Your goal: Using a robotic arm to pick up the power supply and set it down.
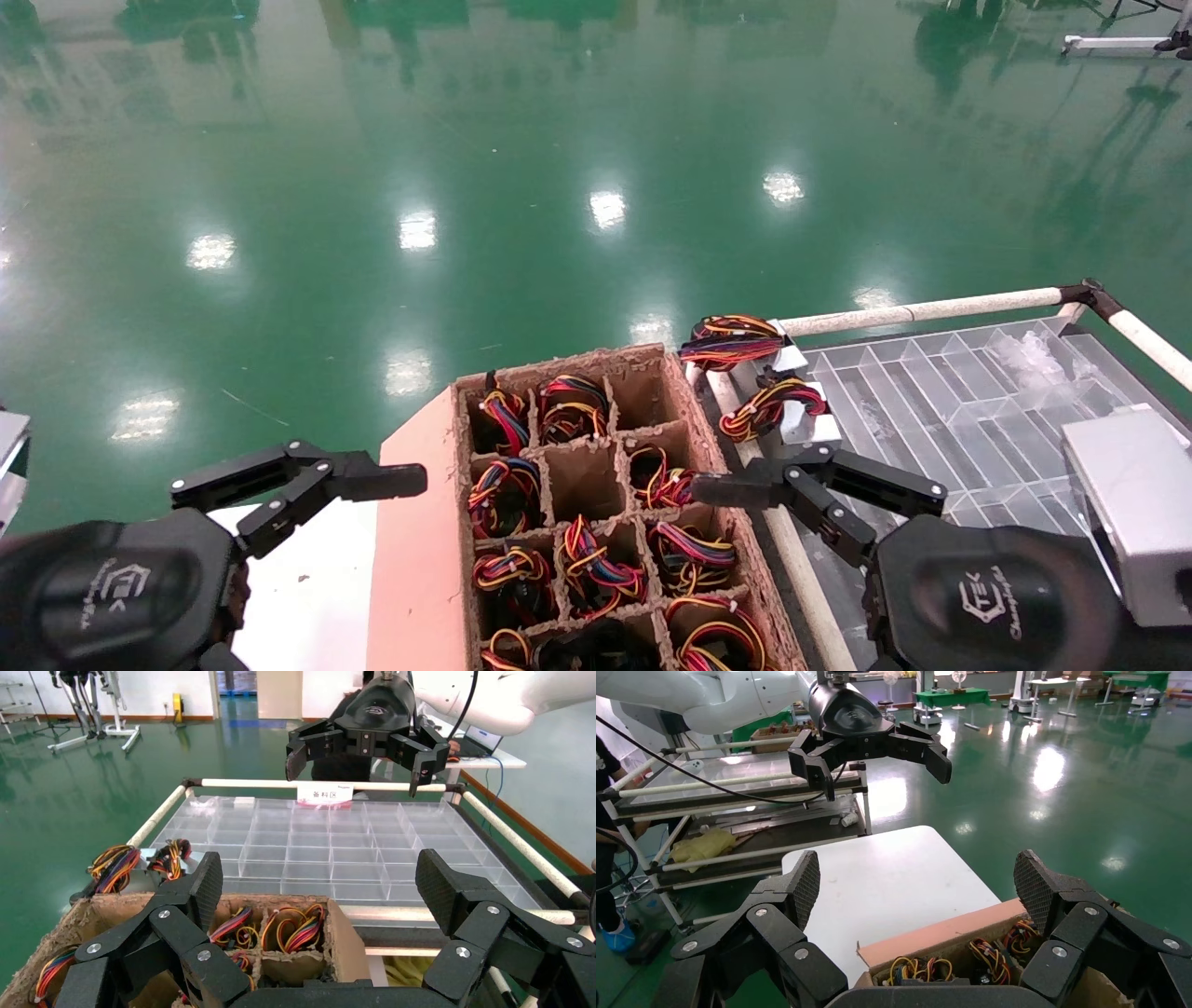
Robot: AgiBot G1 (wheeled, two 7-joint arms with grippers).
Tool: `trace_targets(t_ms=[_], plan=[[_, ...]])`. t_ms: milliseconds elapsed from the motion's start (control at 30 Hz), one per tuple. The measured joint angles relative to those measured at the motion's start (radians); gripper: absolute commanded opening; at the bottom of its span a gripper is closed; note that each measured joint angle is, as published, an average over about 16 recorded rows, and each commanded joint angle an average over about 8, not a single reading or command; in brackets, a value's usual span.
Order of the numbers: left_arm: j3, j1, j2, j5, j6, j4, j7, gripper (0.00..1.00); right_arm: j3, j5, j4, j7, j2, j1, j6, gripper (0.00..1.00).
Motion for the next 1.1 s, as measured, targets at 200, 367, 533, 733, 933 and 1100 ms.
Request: trace_targets(t_ms=[200,367,533,733,933,1100], plan=[[0.000,0.000,0.000,0.000,0.000,0.000,0.000,0.00,0.000,0.000,0.000,0.000,0.000,0.000,0.000,1.00],[0.000,0.000,0.000,0.000,0.000,0.000,0.000,0.00,0.000,0.000,0.000,0.000,0.000,0.000,0.000,1.00],[0.000,0.000,0.000,0.000,0.000,0.000,0.000,0.00,0.000,0.000,0.000,0.000,0.000,0.000,0.000,1.00],[0.000,0.000,0.000,0.000,0.000,0.000,0.000,0.00,0.000,0.000,0.000,0.000,0.000,0.000,0.000,1.00],[0.000,0.000,0.000,0.000,0.000,0.000,0.000,0.00,0.000,0.000,0.000,0.000,0.000,0.000,0.000,1.00],[0.000,0.000,0.000,0.000,0.000,0.000,0.000,0.00,0.000,0.000,0.000,0.000,0.000,0.000,0.000,1.00]])
